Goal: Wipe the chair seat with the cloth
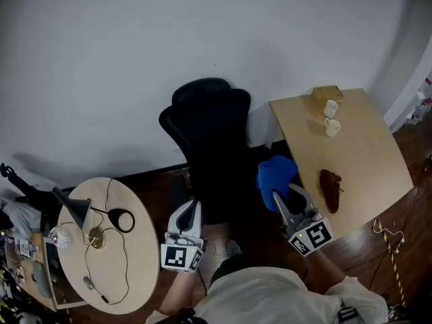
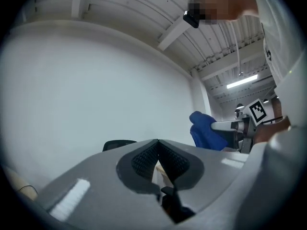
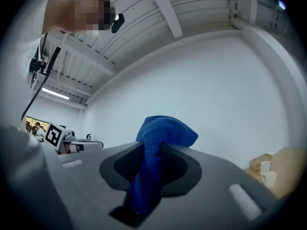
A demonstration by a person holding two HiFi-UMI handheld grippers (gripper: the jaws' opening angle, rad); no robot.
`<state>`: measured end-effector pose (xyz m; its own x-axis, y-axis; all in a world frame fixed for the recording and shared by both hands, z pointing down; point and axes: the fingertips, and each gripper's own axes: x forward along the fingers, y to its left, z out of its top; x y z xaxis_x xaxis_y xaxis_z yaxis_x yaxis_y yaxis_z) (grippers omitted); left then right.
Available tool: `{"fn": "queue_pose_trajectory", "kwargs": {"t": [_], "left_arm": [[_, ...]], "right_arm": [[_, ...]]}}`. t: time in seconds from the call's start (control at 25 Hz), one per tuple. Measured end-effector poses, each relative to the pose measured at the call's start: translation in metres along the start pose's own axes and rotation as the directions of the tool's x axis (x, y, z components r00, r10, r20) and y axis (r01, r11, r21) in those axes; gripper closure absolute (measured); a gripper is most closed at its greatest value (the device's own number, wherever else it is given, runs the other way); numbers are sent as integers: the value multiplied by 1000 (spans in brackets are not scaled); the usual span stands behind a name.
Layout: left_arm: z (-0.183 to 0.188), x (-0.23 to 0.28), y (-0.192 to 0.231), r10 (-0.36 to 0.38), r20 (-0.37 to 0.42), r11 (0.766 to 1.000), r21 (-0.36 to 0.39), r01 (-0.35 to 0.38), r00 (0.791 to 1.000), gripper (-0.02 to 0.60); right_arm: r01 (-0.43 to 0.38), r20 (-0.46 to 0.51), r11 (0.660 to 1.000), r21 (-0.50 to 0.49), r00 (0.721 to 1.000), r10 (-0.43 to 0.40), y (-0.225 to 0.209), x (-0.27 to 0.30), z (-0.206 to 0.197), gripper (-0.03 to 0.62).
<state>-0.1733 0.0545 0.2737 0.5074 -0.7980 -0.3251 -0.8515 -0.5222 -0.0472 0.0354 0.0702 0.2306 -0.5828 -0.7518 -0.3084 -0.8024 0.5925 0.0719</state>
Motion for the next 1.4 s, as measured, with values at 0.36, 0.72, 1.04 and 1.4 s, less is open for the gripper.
{"fn": "queue_pose_trajectory", "kwargs": {"t": [0.36, 0.72, 1.04, 1.4], "left_arm": [[-70, 141, 89, 44, -123, 998, -39, -49, 991, 543], [-333, 254, 167, 92, -385, 982, -117, -147, 918, 543], [-520, 223, 173, 104, -415, 988, -62, -142, 904, 543], [-512, 196, 194, 148, -393, 985, -21, -169, 908, 543]], "right_arm": [[-11, -138, 993, 118, 990, 27, -114, 140, -76, 496], [55, -380, 957, 286, 923, 61, -264, 242, -343, 496], [134, -508, 929, 345, 859, 65, -269, 204, -593, 496], [145, -641, 886, 440, 742, 197, -207, 271, -797, 496]]}}
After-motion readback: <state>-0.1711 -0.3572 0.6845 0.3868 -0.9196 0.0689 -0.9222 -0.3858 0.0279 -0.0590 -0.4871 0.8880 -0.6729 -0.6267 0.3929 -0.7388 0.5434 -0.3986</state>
